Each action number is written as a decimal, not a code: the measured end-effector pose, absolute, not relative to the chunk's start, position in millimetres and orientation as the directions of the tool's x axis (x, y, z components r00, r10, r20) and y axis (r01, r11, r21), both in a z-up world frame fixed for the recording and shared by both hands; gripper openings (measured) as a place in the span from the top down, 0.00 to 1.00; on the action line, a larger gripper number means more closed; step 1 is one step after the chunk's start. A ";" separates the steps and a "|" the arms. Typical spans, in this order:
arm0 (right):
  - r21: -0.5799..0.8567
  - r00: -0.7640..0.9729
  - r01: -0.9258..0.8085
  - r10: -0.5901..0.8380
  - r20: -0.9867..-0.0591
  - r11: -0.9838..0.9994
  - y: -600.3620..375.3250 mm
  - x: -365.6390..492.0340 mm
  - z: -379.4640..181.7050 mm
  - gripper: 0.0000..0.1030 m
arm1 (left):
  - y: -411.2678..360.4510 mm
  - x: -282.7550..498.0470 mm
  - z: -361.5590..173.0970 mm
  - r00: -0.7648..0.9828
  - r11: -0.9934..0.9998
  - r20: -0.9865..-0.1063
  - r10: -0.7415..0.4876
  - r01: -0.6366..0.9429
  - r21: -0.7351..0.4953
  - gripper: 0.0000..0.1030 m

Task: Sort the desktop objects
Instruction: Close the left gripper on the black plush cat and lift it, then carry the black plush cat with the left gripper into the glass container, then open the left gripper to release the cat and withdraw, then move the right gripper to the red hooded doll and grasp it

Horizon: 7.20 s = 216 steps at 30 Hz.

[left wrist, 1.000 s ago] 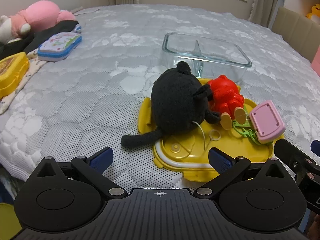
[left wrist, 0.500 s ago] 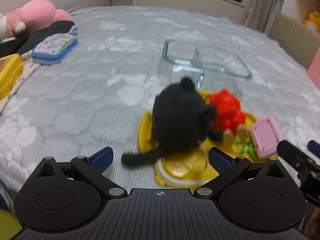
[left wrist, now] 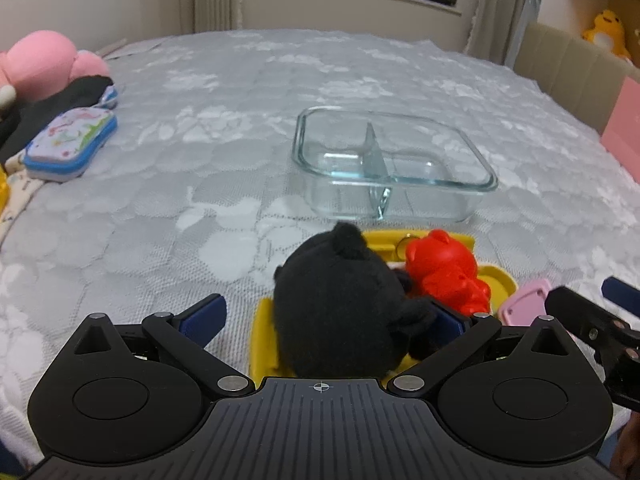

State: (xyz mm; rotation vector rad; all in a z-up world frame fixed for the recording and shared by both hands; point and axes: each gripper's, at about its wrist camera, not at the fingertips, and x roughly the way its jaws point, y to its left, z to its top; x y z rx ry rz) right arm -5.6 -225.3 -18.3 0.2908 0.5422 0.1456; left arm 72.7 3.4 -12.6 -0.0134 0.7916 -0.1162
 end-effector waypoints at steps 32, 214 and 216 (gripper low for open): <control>0.392 0.844 0.021 0.194 -0.499 0.920 -244.7 -6.4 -11.6 0.00 | 27.4 78.6 -3.2 0.676 0.954 -0.685 -0.271 0.095 -0.284 0.30; 0.301 0.804 -0.030 0.202 -0.560 0.953 -212.8 -7.1 -21.2 0.01 | 31.1 83.2 -6.8 0.575 0.964 -0.777 -0.255 0.090 -0.249 0.03; 0.303 0.790 -0.043 0.218 -0.573 0.952 -208.6 0.7 -18.4 0.08 | 38.4 82.1 -11.2 0.574 0.962 -0.777 -0.257 0.074 -0.264 0.02</control>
